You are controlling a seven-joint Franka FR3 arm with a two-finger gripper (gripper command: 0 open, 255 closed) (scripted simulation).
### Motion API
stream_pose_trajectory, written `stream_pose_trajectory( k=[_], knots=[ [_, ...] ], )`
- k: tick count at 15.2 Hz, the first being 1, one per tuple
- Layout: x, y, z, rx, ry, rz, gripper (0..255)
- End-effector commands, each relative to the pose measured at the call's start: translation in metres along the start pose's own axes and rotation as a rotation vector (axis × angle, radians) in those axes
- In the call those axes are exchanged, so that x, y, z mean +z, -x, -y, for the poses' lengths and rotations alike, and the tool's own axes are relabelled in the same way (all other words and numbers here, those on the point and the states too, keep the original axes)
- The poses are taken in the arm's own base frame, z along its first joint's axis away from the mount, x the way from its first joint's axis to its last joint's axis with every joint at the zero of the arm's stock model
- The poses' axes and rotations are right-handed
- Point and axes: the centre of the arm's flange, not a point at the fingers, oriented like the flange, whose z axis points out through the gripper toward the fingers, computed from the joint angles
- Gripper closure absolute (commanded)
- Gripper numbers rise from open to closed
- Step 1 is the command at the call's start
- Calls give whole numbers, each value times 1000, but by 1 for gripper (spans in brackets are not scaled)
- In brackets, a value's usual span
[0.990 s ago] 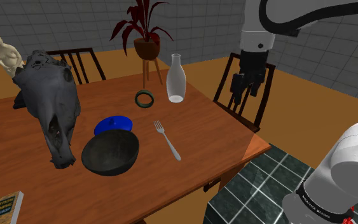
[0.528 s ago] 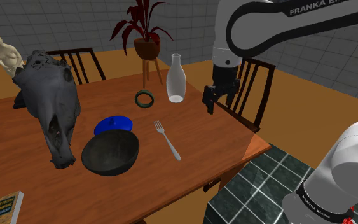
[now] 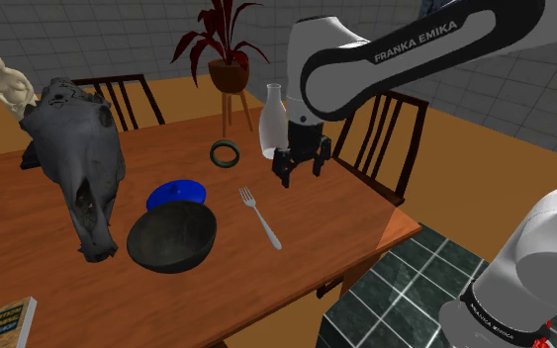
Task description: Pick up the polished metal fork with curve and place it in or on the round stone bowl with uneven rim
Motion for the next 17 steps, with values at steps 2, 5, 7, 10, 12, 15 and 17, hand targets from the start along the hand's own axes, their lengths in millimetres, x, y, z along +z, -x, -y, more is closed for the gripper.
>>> stream_pose_trajectory(
  k=[2,5,7,10,12,15,17],
  knots=[
    [20,-21,28,20,-3,-20,0],
    [37,-43,54,39,-3,-40,0],
    [48,-57,72,52,-3,-53,0],
    [64,-80,97,71,-4,-73,0],
    [70,-81,98,71,-4,-73,0],
    [86,-82,98,71,-4,-73,0],
    [96,-83,98,71,-4,-73,0]
  ],
)
